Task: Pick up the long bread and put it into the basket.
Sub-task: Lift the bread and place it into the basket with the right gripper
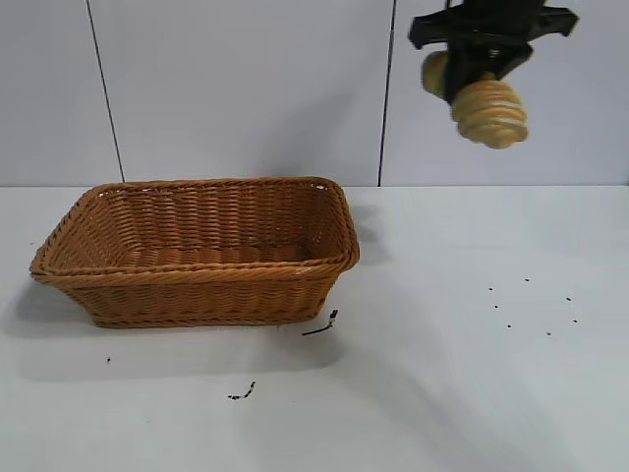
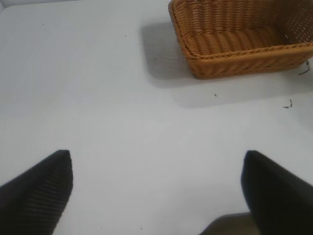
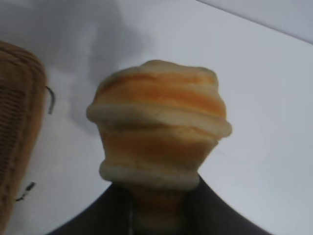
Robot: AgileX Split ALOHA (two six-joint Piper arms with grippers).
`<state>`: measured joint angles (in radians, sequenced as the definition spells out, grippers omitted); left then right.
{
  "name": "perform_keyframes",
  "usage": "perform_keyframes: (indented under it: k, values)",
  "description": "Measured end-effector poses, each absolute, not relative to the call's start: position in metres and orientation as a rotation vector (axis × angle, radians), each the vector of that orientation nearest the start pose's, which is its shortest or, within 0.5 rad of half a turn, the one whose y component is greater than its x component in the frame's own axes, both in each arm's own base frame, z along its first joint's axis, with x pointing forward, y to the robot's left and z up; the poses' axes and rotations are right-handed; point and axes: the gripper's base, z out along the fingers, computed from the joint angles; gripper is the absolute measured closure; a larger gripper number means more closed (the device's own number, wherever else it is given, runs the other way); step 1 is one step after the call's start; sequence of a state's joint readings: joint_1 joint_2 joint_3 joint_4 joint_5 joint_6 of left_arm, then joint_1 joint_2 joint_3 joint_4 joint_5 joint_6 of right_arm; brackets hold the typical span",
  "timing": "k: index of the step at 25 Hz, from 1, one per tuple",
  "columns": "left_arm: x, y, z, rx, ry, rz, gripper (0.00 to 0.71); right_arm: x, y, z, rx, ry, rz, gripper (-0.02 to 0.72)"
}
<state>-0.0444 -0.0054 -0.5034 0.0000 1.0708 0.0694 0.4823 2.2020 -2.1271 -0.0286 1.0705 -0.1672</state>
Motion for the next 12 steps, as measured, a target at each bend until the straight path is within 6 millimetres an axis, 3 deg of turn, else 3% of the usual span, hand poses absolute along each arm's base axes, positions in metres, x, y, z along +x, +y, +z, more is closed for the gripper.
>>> perform_keyframes:
  k: [7, 12]
  values:
    - [-0.007, 0.000, 0.277, 0.116, 2.042, 0.016, 0.014, 0.417, 0.302, 0.261, -1.231, 2.146, 0.022, 0.570]
    - [-0.007, 0.000, 0.277, 0.116, 2.042, 0.016, 0.014, 0.413, 0.324, 0.255, -1.392, 1.955, -0.011, 0.570]
